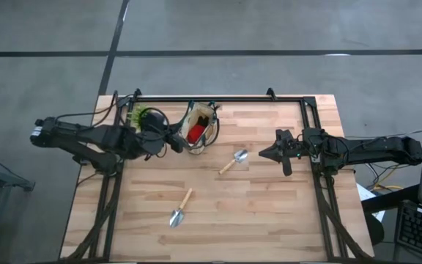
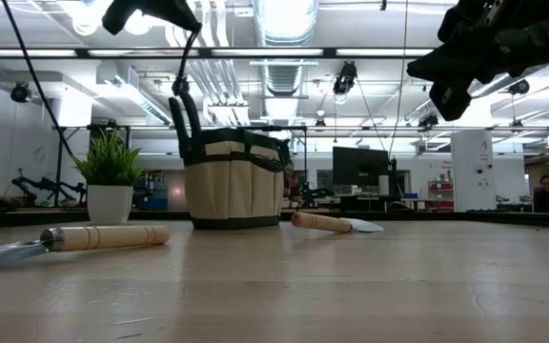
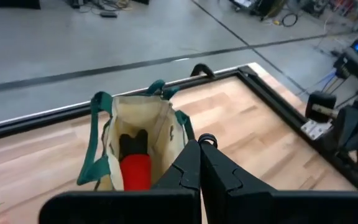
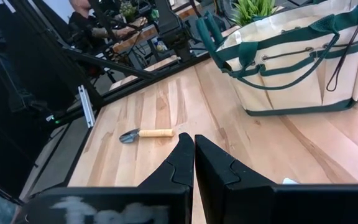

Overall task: Pick & Place Garden tools in Gardening bag
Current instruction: Put the green shear scissor into the green gardening bag

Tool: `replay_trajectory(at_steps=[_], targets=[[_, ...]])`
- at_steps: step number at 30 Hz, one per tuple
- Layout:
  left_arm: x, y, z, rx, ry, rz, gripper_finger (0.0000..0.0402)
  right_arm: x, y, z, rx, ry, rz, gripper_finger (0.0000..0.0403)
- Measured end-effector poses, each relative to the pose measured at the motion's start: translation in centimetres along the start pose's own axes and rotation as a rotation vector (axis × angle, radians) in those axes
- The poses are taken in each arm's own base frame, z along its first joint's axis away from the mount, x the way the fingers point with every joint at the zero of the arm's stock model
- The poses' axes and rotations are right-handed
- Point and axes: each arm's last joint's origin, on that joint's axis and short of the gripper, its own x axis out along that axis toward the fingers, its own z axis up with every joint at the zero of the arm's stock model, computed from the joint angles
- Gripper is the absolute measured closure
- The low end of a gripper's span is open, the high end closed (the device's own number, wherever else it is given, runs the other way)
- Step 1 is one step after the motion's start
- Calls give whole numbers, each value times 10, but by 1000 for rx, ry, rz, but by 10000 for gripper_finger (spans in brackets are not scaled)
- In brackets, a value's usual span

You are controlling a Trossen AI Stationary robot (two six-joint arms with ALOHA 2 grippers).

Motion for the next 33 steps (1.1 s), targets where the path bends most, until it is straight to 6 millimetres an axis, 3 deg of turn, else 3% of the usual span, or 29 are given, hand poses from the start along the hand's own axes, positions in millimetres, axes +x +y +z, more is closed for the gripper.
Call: replay_trajectory(at_steps=[9, 19, 26, 33], targets=[[5, -17, 4, 11, -16, -133, 401, 0, 0, 0, -4, -1, 0, 394], [8, -2, -3, -10, 0, 30, 401, 0, 0, 0, 0, -2, 1, 394], [14, -17, -2, 53, 8, -94, 401, 0, 0, 0, -1, -2, 1, 394], [9, 7, -9, 37, 32, 115, 401, 0, 0, 0, -1, -2, 1, 394]])
